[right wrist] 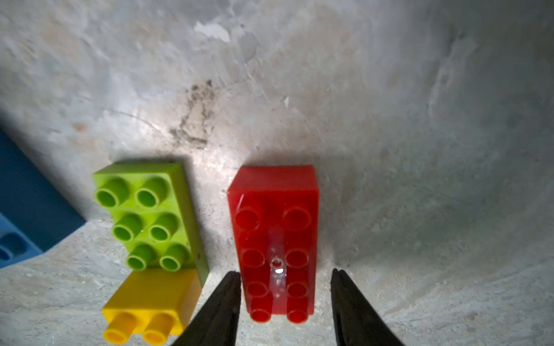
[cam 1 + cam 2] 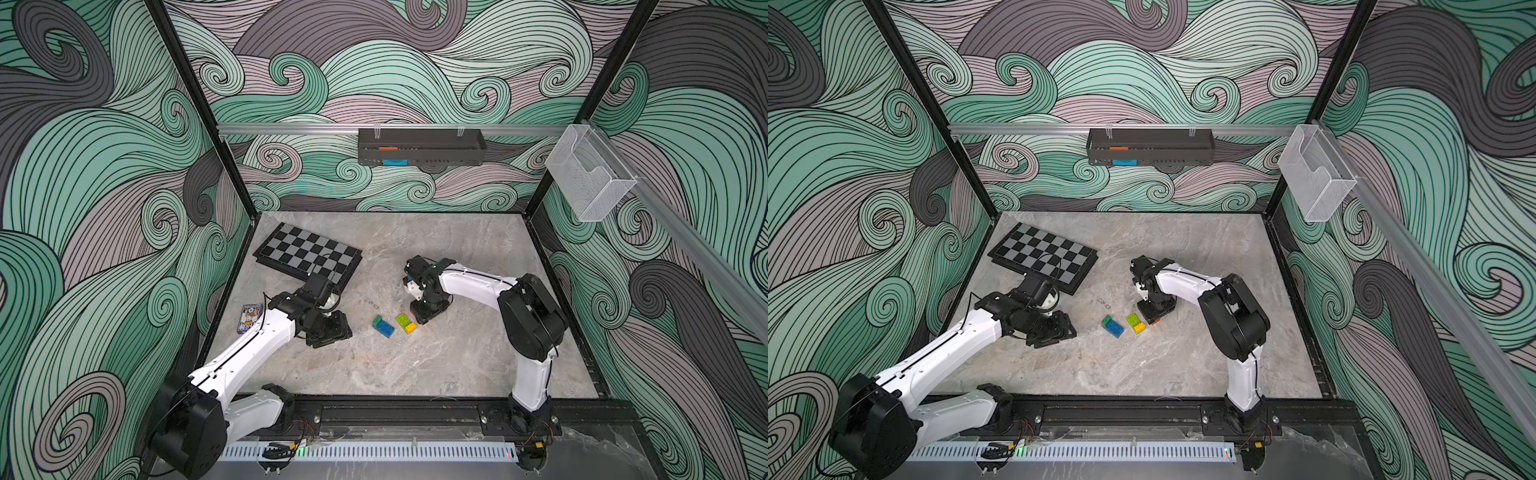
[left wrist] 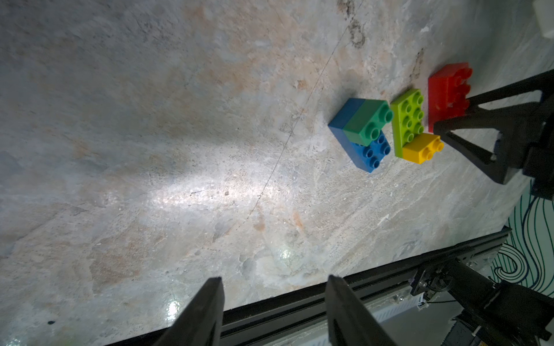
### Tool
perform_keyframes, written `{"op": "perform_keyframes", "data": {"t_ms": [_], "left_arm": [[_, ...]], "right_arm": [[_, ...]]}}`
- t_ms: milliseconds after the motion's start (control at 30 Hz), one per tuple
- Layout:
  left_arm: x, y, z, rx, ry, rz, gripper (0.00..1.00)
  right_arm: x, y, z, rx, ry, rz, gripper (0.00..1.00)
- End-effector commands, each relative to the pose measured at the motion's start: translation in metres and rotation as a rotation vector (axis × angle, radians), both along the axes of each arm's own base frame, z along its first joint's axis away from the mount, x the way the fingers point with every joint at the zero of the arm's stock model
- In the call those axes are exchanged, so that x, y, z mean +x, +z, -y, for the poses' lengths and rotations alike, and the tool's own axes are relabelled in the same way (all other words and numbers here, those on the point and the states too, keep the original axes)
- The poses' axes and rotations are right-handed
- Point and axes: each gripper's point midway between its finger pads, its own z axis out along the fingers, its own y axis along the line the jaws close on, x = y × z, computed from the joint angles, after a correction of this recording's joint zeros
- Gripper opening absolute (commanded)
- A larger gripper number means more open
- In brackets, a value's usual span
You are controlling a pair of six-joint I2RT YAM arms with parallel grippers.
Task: Assemble the number 5 with lego
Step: Pick up the lego brick from the center of the board, then assemble the lego brick with the lego brick.
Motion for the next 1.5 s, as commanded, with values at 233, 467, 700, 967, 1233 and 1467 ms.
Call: {"op": "perform_keyframes", "data": {"t_ms": [233,467,700,967,1233,1467], "left_arm": [[-0.002,0.002,0.0,-0.014,0.003,-0.004,0.58],[-0.001,0.001,0.001,-0.017,0.0,-0.005,0.58],[-0.001,0.0,0.003,-0.021,-0.004,-0.01,0.58],[-0.002,0.001,0.002,-0.02,-0.009,-0.01,0.58],[-0.002,0.0,0.002,-0.019,-0.012,-0.008,0.58],[-0.002,0.001,0.002,-0.019,-0.009,-0.007,0.58]], "right_arm": [[-0.003,0.0,-0.002,0.017,-0.006,-0.003,0.3],[-0.013,0.036,-0.015,0.13,-0.029,0.015,0.25],[-0.025,0.053,-0.033,0.191,-0.024,-0.005,0.24],[-0.032,0.046,-0.046,0.187,-0.035,-0.036,0.22],[-0.034,0.04,-0.051,0.177,-0.035,-0.05,0.22],[-0.037,0.034,-0.051,0.151,-0.025,-0.054,0.22]]}}
